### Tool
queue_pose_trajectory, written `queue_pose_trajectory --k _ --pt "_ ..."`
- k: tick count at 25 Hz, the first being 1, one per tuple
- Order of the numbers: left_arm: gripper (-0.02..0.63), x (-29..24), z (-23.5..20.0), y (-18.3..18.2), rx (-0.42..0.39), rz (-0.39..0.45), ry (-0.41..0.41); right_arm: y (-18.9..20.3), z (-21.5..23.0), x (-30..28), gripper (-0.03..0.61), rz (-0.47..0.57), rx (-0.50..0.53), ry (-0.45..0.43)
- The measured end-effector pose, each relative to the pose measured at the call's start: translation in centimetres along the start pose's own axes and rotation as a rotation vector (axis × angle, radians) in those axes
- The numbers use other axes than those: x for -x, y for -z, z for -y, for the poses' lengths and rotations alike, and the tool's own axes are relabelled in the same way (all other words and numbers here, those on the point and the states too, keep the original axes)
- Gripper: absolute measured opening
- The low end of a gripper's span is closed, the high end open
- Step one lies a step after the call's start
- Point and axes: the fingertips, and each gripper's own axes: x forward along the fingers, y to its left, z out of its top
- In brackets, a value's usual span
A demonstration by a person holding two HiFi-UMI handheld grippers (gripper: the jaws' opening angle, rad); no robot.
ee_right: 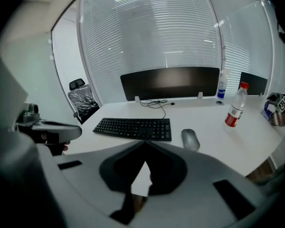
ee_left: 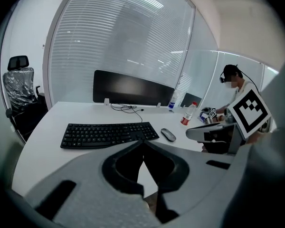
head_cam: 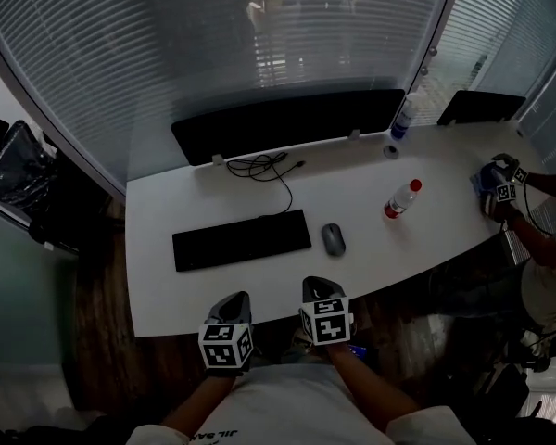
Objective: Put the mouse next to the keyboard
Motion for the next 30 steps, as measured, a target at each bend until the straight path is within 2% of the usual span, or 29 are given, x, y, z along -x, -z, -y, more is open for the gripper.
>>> queue_pose_trajectory --k 5,8,11,16,30 --pt "0.002 2.5 -0.7 0.4 -0.023 0.021 -0.007 0.6 -4.9 0.8 0.006 0.020 0.055 -0.056" --pt "0.002 3.4 -1.6 0.7 -0.011 0.033 -0.020 0.2 -6.5 0.5 0.005 0.039 0.122 -0.076" --pt "0.002 4.3 -2.3 0.9 -0.002 0.058 -0.033 0.1 -7.8 0.5 0.005 0.035 0.141 -0.094" --pt "0.002 4.8 -3.0 0.5 -0.005 0.087 -0.032 0.4 -9.1 0.4 0.005 0.028 0.164 -0.110" --pt "0.002 5.5 -3.1 1.3 0.001 0.075 -0.035 0.6 -10.7 0.7 0.005 0.028 0.164 -0.148"
